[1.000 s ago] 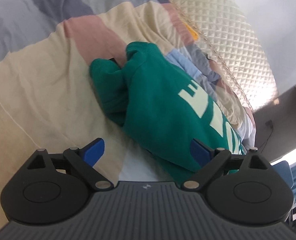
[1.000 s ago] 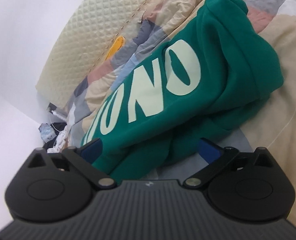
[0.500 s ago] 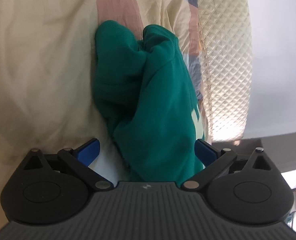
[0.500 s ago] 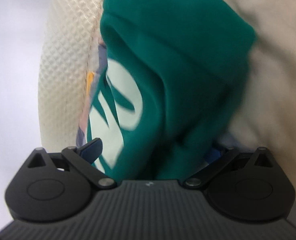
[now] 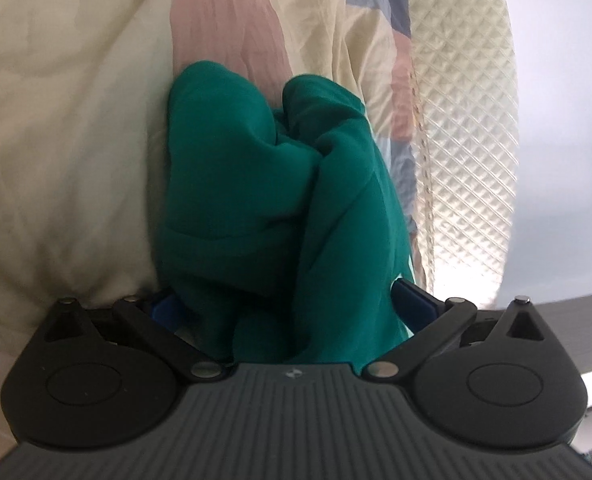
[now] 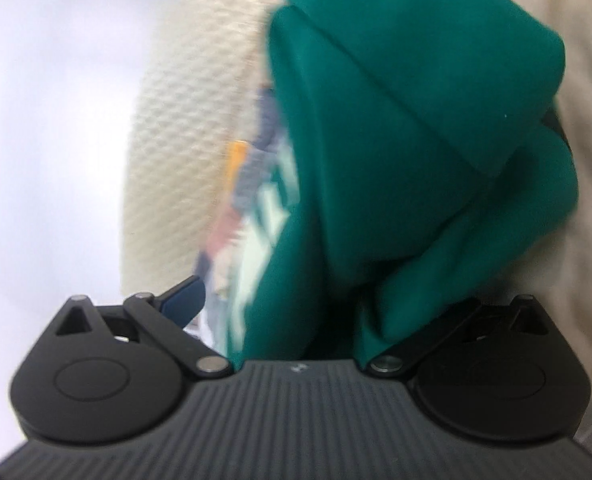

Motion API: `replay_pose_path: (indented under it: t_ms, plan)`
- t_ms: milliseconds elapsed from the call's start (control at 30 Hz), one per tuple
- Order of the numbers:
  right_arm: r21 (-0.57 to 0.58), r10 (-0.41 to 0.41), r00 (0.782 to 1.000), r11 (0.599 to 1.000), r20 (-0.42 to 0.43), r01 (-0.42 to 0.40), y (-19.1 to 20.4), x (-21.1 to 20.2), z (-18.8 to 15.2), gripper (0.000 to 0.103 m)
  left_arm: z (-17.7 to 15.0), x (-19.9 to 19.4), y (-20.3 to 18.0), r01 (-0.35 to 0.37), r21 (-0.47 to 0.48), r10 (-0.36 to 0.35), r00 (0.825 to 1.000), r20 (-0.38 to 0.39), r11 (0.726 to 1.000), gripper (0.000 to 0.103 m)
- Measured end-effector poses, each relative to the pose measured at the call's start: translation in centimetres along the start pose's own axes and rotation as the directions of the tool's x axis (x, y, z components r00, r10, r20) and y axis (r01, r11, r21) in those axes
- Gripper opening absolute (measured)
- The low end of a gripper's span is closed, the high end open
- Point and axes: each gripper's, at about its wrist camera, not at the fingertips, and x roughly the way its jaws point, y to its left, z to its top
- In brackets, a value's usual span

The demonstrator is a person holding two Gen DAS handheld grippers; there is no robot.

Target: Fold large clothes

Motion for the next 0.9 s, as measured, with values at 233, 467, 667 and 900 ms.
replay_pose_path:
  t_ms: [233,467,667,900]
  plan:
    - [0.049,-0.088,0.993,0.995,0.078,0.084,-0.9,2.3,1.7,0.103,0.4,0.8,-1.0,-0.046,0.039,0.044,0.998,0.038,0.998,0.095]
    - [-0.088,-0.158,0.982,0.982,0.101,0.167,0.0,3.6,1.9,0.062,0.2,1.0,-2.3,-0.061,0.167,0.049,0.996,0.075,0.984,0.054]
    - [-0.188,-0.112,0.987,0.973,0.117,0.132,2.2,2.4,1.9,0.03,-0.7,0.2,-4.8,-0.072,0.305,0.043,0.994,0.101,0.95,0.041]
    - [-0.324,-0.03,0.992,0.944,0.121,0.068,5.5,-0.8,3.0,0.028,-2.2,-2.0,-6.8,0.002,0.376,-0.022,0.999,0.049,0.927,0.039]
